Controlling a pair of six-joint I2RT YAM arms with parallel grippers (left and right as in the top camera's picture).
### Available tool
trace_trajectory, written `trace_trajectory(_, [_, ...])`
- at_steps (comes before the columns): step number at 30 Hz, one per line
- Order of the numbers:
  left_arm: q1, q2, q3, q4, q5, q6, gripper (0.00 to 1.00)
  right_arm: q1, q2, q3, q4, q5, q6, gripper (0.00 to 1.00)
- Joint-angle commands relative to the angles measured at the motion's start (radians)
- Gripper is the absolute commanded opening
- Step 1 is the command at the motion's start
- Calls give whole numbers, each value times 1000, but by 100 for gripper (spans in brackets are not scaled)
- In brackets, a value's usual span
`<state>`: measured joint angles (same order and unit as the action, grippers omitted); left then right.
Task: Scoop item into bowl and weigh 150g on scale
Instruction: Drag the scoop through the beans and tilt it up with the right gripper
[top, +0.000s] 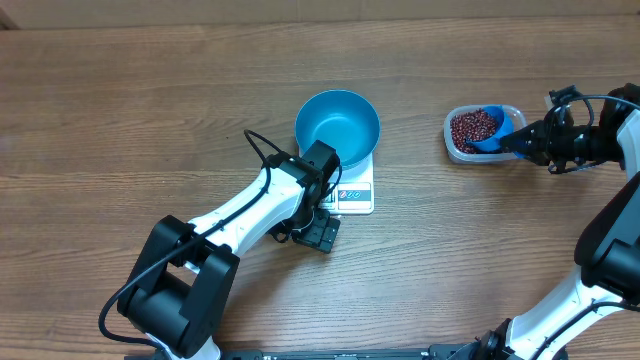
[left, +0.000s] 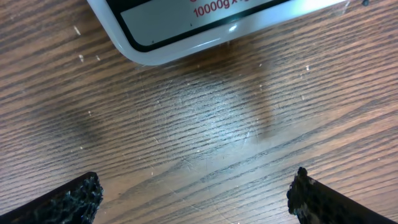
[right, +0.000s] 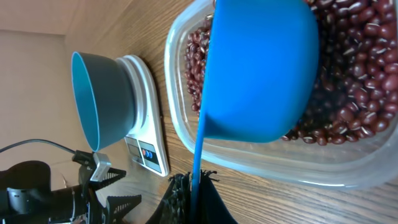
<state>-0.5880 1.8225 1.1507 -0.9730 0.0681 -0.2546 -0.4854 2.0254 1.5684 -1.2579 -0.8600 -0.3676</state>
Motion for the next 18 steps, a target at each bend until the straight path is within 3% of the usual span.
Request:
trace_trajectory(1, [0,6,10,-3,3,16,100,-6,2,3,4,-62,-26,4])
trace_trajectory(18, [0,6,10,-2,3,15,100,-88,2,3,-34,-59,-4,4])
